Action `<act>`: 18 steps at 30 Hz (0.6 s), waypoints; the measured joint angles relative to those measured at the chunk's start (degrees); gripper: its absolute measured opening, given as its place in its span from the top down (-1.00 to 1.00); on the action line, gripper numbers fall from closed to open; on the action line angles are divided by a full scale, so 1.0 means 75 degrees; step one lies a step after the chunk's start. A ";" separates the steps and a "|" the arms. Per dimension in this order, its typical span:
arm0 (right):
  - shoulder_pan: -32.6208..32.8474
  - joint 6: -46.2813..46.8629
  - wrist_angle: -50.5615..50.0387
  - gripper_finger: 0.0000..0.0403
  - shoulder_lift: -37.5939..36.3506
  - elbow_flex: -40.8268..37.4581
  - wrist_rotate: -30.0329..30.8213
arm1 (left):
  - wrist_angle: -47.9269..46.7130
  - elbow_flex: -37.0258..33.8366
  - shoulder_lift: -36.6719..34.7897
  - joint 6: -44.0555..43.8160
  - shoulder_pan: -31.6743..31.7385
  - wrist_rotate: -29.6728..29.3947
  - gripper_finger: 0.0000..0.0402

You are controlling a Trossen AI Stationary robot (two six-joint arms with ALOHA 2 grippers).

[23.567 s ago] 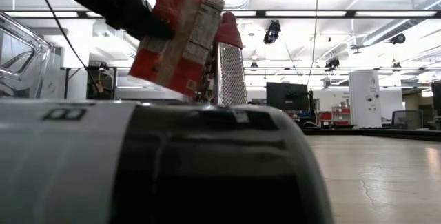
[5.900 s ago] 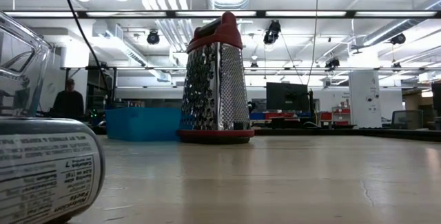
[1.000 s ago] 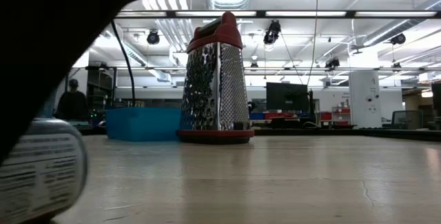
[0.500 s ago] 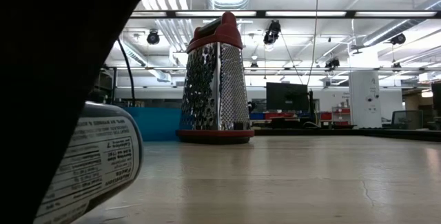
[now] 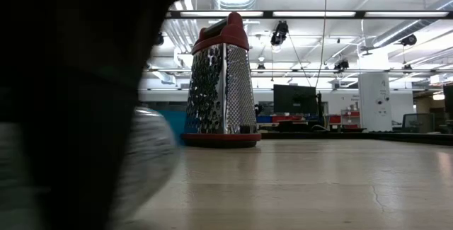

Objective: Pick & Place Food Item
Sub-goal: Put the black food coloring into the transparent bin

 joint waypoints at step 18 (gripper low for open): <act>-0.0003 0.0028 -0.0004 -0.16 -0.0006 -0.0003 -0.0026 | 0.0493 0.0029 -0.0209 -0.1512 0.0101 -0.0026 0.58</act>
